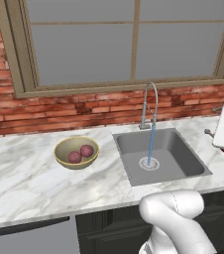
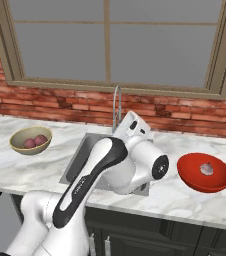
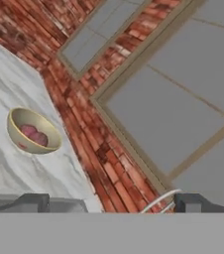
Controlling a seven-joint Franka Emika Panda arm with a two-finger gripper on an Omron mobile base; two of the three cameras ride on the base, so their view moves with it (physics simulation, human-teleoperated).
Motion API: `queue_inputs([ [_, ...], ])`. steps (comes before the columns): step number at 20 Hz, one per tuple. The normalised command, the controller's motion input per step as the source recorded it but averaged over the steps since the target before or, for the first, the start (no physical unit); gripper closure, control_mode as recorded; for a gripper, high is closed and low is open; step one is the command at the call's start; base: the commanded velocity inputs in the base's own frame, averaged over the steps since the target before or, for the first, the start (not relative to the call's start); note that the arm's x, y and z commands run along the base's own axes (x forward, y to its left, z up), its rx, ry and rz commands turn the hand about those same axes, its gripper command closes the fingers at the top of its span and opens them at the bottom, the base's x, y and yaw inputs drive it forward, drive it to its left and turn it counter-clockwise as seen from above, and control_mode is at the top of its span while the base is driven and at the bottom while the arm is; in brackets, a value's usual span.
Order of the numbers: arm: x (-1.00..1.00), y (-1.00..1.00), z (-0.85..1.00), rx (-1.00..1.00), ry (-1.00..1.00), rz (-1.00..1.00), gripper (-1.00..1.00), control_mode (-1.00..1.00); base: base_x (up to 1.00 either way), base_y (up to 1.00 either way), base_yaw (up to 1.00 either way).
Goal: Pick the onions from the sink and place them in one bowl. Place the garlic in the other bowl. Then turn off the sink faucet.
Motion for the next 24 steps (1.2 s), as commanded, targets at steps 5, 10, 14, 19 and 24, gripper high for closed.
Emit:
queue_inputs([
  [5,0.07,0.13,-0.03,0.00,0.29,-0.26,-1.00,-1.00,0.00,0.00,0.00],
  [10,0.24,0.00,0.00,0.00,0.37,-0.28,-1.00,-1.00,0.00,0.00,0.00],
  [14,0.29,-0.03,0.00,0.01,0.21,-0.09,-1.00,-1.00,0.00,0.00,0.00],
  [19,0.13,-0.26,-0.14,0.06,0.06,-0.03,-1.00,-1.00,0.00,0.00,0.00],
  [24,0.00,-0.27,-0.19,0.10,0.06,-0.07,-1.00,-1.00,0.00,0.00,0.00],
])
